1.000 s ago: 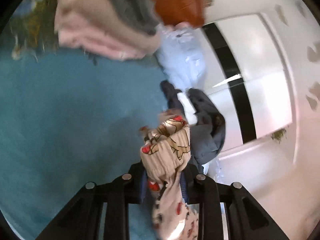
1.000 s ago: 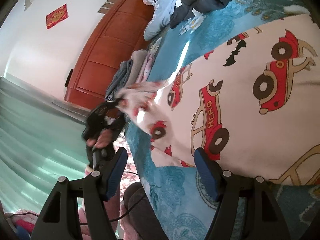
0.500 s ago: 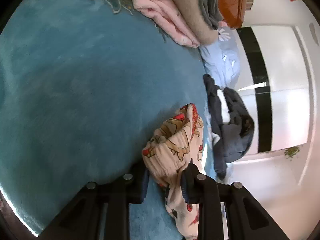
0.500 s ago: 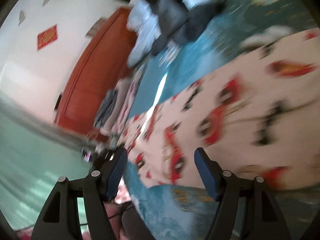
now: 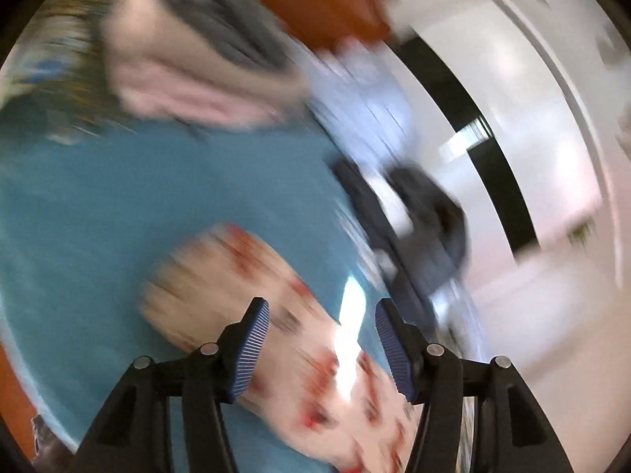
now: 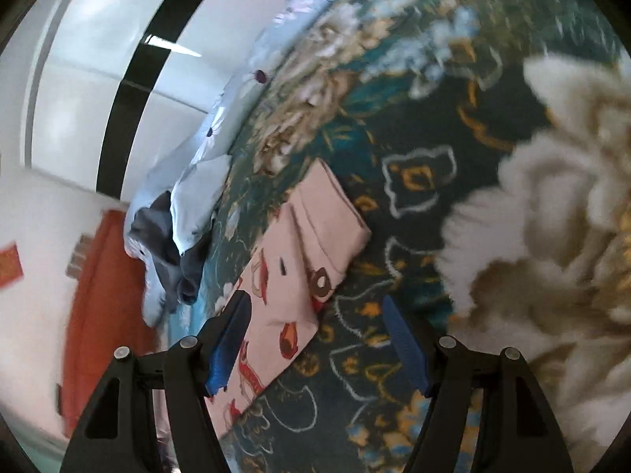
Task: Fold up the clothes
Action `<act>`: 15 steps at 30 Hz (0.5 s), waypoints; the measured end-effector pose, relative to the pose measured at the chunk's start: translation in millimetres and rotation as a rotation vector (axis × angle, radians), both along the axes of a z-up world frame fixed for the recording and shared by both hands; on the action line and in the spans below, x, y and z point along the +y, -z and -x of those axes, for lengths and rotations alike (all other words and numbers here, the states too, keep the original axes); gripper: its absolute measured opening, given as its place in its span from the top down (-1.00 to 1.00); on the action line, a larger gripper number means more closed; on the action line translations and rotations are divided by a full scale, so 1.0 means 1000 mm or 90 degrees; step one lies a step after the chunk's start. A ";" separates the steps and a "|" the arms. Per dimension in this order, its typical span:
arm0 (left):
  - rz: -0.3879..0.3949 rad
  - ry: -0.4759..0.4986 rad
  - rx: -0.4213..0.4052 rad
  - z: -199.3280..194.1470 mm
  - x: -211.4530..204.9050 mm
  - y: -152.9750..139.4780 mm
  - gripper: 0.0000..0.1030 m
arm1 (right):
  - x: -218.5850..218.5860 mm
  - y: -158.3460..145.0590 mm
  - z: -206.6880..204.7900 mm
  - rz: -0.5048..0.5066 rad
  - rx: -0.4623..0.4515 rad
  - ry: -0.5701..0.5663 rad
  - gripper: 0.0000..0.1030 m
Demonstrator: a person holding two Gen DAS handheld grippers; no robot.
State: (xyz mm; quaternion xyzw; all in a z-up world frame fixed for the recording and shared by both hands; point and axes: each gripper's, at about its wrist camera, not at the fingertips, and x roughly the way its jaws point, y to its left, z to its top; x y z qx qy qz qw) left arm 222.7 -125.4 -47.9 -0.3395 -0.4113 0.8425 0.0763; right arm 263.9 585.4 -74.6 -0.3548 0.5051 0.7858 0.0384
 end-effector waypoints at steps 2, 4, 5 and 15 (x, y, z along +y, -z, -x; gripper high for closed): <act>0.024 0.065 -0.018 0.012 0.036 0.006 -0.18 | -0.009 0.004 0.011 0.013 0.002 0.003 -0.39; 0.047 0.127 -0.033 0.020 0.071 0.013 -0.17 | -0.022 -0.005 0.019 -0.031 0.003 -0.001 -0.39; 0.059 0.157 -0.040 0.024 0.089 0.017 -0.17 | -0.030 -0.011 0.023 -0.065 0.004 -0.009 -0.39; 0.143 0.230 -0.057 0.021 0.136 0.044 -0.18 | -0.105 -0.023 0.053 -0.412 -0.055 -0.188 -0.39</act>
